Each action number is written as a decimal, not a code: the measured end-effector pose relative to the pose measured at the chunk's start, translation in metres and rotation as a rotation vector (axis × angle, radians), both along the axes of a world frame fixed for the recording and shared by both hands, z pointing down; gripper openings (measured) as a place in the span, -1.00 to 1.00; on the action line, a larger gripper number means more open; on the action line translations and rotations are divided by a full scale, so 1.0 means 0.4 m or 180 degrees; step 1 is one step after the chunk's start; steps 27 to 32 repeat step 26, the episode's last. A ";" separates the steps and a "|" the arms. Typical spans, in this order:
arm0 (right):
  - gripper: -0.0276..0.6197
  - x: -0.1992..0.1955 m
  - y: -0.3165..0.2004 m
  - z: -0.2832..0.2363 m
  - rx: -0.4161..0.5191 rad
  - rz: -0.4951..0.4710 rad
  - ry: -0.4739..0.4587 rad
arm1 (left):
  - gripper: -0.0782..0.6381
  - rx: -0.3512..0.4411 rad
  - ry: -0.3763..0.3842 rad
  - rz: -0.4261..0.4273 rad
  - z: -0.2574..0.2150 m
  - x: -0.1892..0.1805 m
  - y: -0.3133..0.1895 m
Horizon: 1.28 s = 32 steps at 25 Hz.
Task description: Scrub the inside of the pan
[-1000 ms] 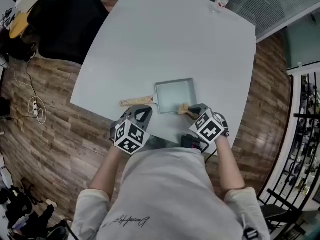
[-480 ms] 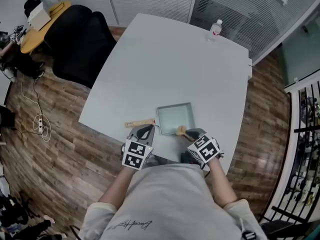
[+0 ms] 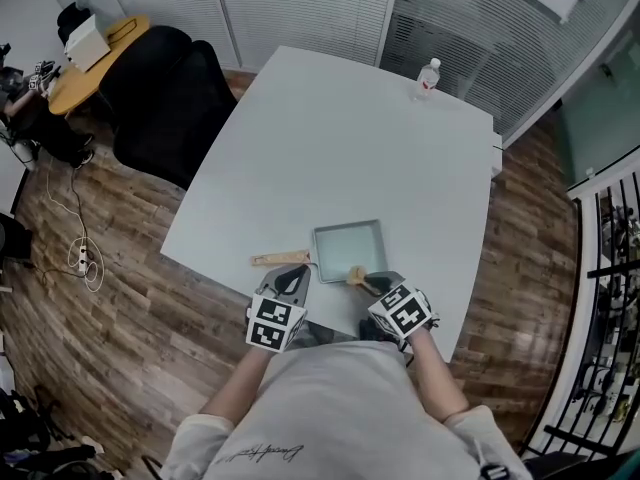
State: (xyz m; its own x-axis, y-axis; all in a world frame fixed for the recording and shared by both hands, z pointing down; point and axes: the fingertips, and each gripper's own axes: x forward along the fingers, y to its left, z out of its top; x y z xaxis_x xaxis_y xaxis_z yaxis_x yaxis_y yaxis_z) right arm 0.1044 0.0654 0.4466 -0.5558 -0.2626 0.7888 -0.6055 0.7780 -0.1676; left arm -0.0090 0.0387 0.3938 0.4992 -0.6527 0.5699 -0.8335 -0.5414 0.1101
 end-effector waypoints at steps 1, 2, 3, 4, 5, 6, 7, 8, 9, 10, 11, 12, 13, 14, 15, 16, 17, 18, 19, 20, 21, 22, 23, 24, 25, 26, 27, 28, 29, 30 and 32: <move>-0.70 -0.001 0.003 0.001 0.0003 -0.0021 0.0014 | -0.75 0.0005 0.0006 -0.0006 -0.002 0.000 0.001; -0.70 -0.001 0.004 0.000 0.0008 -0.0037 0.0025 | -0.75 0.0008 0.0011 -0.0013 -0.004 0.000 0.001; -0.70 -0.002 0.003 -0.001 0.0014 -0.0042 0.0027 | -0.75 0.0009 0.0014 -0.0019 -0.006 0.000 0.002; -0.70 -0.004 0.002 -0.004 0.0021 -0.0037 0.0019 | -0.75 0.0007 0.0015 -0.0021 -0.006 -0.001 0.003; -0.70 -0.006 0.002 -0.007 0.0029 -0.0028 0.0006 | -0.75 0.0005 0.0017 -0.0019 -0.007 -0.001 0.005; -0.70 -0.008 0.002 -0.009 0.0036 -0.0021 -0.0005 | -0.75 0.0003 0.0022 -0.0015 -0.007 -0.002 0.008; -0.70 -0.010 0.003 -0.011 0.0044 -0.0020 -0.0010 | -0.75 0.0002 0.0028 -0.0010 -0.009 -0.002 0.009; -0.70 -0.012 0.002 -0.013 0.0051 -0.0023 -0.0012 | -0.75 0.0004 0.0035 -0.0006 -0.011 -0.003 0.008; -0.70 -0.013 0.001 -0.015 0.0057 -0.0026 -0.0012 | -0.75 0.0009 0.0041 -0.0002 -0.013 -0.003 0.007; -0.70 -0.014 -0.001 -0.016 0.0061 -0.0030 -0.0012 | -0.75 0.0016 0.0044 0.0002 -0.016 -0.003 0.005; -0.70 -0.013 -0.002 -0.016 0.0064 -0.0035 -0.0011 | -0.75 0.0022 0.0044 0.0008 -0.017 -0.002 0.004; -0.70 -0.012 -0.002 -0.017 0.0067 -0.0039 -0.0008 | -0.75 0.0024 0.0039 0.0016 -0.017 0.000 0.004; -0.70 -0.011 -0.002 -0.017 0.0069 -0.0043 -0.0008 | -0.75 0.0022 0.0030 0.0026 -0.017 0.002 0.004; -0.70 -0.011 -0.001 -0.018 0.0070 -0.0047 -0.0008 | -0.75 0.0019 0.0021 0.0038 -0.016 0.002 0.005; -0.70 -0.013 -0.001 -0.020 0.0071 -0.0052 -0.0010 | -0.75 0.0016 0.0016 0.0050 -0.017 0.002 0.005; -0.70 -0.014 0.000 -0.021 0.0071 -0.0057 -0.0012 | -0.75 0.0016 0.0019 0.0062 -0.018 0.003 0.006; -0.70 -0.015 0.001 -0.021 0.0070 -0.0064 -0.0014 | -0.75 0.0018 0.0026 0.0078 -0.020 0.005 0.008; -0.70 -0.016 0.002 -0.021 0.0068 -0.0073 -0.0013 | -0.75 0.0021 0.0031 0.0098 -0.021 0.008 0.010; -0.70 -0.017 0.004 -0.021 0.0066 -0.0085 -0.0012 | -0.75 0.0024 0.0031 0.0119 -0.022 0.011 0.012; -0.70 -0.017 0.005 -0.021 0.0063 -0.0095 -0.0011 | -0.75 0.0028 0.0025 0.0138 -0.023 0.013 0.014; -0.70 -0.018 0.006 -0.022 0.0060 -0.0104 -0.0011 | -0.75 0.0033 0.0018 0.0150 -0.024 0.015 0.015; -0.70 -0.019 0.007 -0.023 0.0058 -0.0109 -0.0012 | -0.75 0.0037 0.0013 0.0155 -0.024 0.016 0.016; -0.70 -0.020 0.007 -0.024 0.0058 -0.0114 -0.0015 | -0.75 0.0040 0.0009 0.0157 -0.025 0.016 0.016; -0.70 -0.021 0.007 -0.024 0.0059 -0.0118 -0.0018 | -0.75 0.0041 0.0009 0.0157 -0.025 0.016 0.017; -0.70 -0.021 0.007 -0.024 0.0060 -0.0123 -0.0022 | -0.75 0.0042 0.0010 0.0157 -0.025 0.016 0.017; -0.70 -0.022 0.008 -0.024 0.0061 -0.0127 -0.0025 | -0.75 0.0043 0.0011 0.0156 -0.026 0.015 0.018; -0.70 -0.022 0.008 -0.024 0.0061 -0.0127 -0.0025 | -0.75 0.0043 0.0011 0.0156 -0.026 0.015 0.018; -0.70 -0.022 0.008 -0.024 0.0061 -0.0127 -0.0025 | -0.75 0.0043 0.0011 0.0156 -0.026 0.015 0.018; -0.70 -0.022 0.008 -0.024 0.0061 -0.0127 -0.0025 | -0.75 0.0043 0.0011 0.0156 -0.026 0.015 0.018; -0.70 -0.022 0.008 -0.024 0.0061 -0.0127 -0.0025 | -0.75 0.0043 0.0011 0.0156 -0.026 0.015 0.018; -0.70 -0.022 0.008 -0.024 0.0061 -0.0127 -0.0025 | -0.75 0.0043 0.0011 0.0156 -0.026 0.015 0.018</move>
